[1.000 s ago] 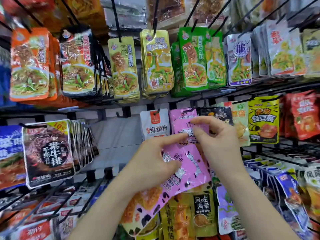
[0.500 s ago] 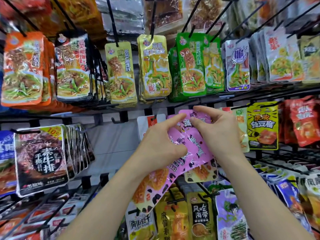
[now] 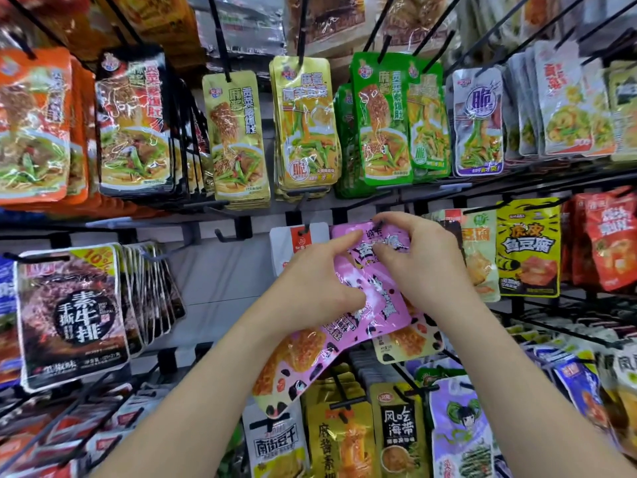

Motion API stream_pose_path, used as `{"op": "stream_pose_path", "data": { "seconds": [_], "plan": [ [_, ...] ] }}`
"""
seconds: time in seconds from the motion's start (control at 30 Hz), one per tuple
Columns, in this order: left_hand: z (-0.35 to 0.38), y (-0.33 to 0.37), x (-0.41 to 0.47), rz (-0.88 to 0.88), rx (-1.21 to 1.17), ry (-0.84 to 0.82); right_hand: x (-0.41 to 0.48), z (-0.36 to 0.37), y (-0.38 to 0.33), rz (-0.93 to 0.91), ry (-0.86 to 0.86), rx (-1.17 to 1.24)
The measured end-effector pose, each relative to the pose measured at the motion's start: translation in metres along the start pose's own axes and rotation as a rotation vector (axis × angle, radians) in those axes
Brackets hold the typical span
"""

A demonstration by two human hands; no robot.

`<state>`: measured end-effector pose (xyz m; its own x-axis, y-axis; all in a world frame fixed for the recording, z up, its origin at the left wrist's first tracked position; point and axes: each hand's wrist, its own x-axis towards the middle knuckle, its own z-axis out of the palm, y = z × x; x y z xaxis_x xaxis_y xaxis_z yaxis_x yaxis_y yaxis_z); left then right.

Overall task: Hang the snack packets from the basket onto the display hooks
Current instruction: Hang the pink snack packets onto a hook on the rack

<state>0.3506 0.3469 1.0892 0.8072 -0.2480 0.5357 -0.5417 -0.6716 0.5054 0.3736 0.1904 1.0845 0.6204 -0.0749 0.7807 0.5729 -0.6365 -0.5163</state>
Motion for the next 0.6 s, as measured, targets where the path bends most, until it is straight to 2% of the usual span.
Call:
{"op": "stream_pose_path", "data": {
  "seconds": [0.1,0.23,0.43,0.6],
  "plan": [
    [-0.001,0.001,0.001,-0.001,0.005,-0.007,-0.003,-0.004,0.002,-0.046,-0.011,-0.157],
    [-0.006,-0.003,0.004,-0.039,-0.012,-0.018,0.002,-0.002,0.008,-0.016,-0.089,-0.129],
    [-0.002,-0.009,0.003,-0.066,0.076,-0.038,0.010,0.022,0.012,-0.051,-0.085,-0.229],
    [-0.003,-0.012,-0.003,-0.058,0.019,0.011,0.012,0.030,0.016,-0.104,-0.071,-0.305]
  ]
}}
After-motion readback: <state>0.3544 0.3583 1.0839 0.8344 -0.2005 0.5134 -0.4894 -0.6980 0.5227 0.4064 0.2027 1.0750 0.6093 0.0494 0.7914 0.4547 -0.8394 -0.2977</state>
